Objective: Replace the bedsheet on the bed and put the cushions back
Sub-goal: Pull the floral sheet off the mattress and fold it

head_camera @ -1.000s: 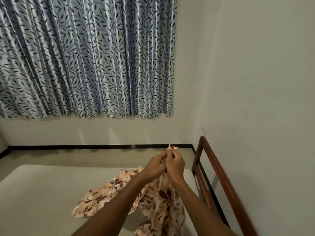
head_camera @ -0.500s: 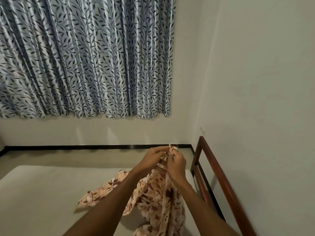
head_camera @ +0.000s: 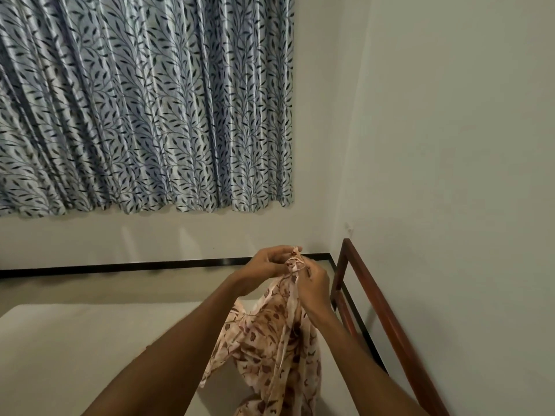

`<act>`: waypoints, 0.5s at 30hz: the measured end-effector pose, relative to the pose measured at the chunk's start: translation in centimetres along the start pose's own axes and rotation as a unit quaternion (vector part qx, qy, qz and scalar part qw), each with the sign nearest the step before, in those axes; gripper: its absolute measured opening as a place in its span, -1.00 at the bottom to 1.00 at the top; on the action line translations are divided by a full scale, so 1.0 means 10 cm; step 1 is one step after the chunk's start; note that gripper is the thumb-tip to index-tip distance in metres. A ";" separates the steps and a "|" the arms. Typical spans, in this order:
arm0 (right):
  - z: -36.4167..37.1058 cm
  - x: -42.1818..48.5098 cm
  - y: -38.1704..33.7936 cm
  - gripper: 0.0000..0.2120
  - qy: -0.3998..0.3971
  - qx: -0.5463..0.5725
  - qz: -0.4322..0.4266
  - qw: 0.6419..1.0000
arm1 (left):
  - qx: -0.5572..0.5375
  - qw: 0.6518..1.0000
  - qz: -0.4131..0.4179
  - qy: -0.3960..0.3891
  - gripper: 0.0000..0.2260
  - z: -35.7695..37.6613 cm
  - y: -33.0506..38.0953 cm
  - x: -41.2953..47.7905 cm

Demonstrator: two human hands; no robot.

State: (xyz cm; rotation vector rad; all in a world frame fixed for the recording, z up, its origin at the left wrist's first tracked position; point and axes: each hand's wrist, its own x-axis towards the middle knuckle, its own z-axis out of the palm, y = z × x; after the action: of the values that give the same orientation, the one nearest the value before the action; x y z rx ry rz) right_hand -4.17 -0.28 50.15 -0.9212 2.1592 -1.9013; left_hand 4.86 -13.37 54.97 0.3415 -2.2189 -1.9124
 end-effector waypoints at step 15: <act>-0.14 0.05 0.06 -0.69 -0.022 -0.102 -0.068 0.992 | -0.015 0.993 0.048 0.110 -0.78 0.22 -0.14 0.01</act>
State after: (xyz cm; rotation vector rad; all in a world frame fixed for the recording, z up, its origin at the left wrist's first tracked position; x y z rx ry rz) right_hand -5.45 0.68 50.03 -1.1638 2.3540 -1.7182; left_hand 4.17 -11.51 53.30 0.4128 -2.0244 -1.7651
